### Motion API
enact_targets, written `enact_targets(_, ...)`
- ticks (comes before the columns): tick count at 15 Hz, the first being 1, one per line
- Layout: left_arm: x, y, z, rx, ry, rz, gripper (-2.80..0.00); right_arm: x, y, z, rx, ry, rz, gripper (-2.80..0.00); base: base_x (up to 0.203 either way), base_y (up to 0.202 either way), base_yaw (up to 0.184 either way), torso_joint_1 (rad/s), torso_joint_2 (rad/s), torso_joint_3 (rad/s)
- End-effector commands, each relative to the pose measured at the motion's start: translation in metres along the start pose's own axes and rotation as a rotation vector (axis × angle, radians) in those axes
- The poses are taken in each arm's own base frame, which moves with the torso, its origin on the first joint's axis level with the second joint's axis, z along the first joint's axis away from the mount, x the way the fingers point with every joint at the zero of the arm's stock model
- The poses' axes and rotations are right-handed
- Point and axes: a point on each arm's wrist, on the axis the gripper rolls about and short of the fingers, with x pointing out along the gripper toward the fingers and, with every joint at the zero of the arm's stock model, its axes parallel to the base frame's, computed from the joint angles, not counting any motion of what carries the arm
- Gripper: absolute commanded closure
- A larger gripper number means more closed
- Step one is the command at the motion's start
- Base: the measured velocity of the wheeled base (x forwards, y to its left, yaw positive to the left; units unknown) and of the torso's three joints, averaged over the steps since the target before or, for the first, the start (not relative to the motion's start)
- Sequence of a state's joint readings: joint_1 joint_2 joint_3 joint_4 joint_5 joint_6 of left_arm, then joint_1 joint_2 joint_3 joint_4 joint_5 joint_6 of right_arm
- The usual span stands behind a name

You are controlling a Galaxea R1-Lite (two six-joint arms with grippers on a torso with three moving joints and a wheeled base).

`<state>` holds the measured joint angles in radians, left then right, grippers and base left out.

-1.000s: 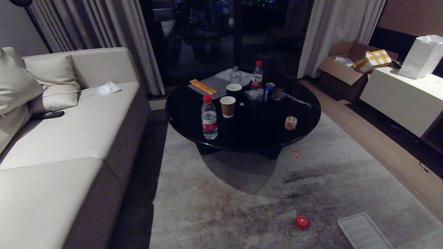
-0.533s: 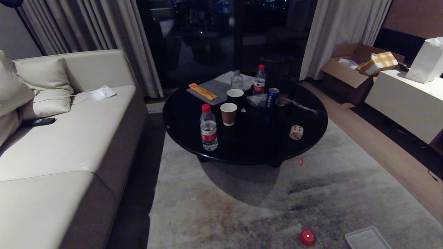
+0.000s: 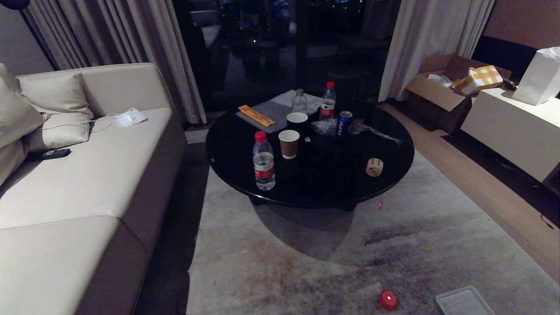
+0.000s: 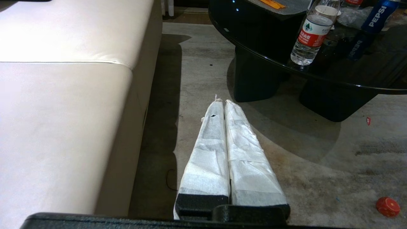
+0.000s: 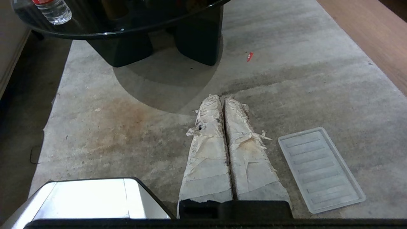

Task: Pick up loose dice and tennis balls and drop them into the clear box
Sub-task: Pick up toys out of the box

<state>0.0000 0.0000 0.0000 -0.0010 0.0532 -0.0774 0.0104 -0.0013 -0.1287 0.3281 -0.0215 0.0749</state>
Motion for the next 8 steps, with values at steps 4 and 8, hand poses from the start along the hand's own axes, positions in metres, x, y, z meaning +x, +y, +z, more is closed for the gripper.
enact_targets(4, 0.0002, 0.0001, -0.0002, -0.018, 0.0, 0.007, 0.0, 0.0001, 0.0, -0.0001, 0.0, 0.003, 0.0, 0.0, 0.0, 0.0, 0.0, 0.003, 0.0, 0.087)
enact_targets(8, 0.0002, 0.0002, -0.0002, -0.016, 0.0, 0.007, 0.0, 0.0, 0.0, -0.0001, 0.0, 0.002, 0.0, 0.0, 0.0, 0.0, 0.0, 0.002, 0.0, 0.06)
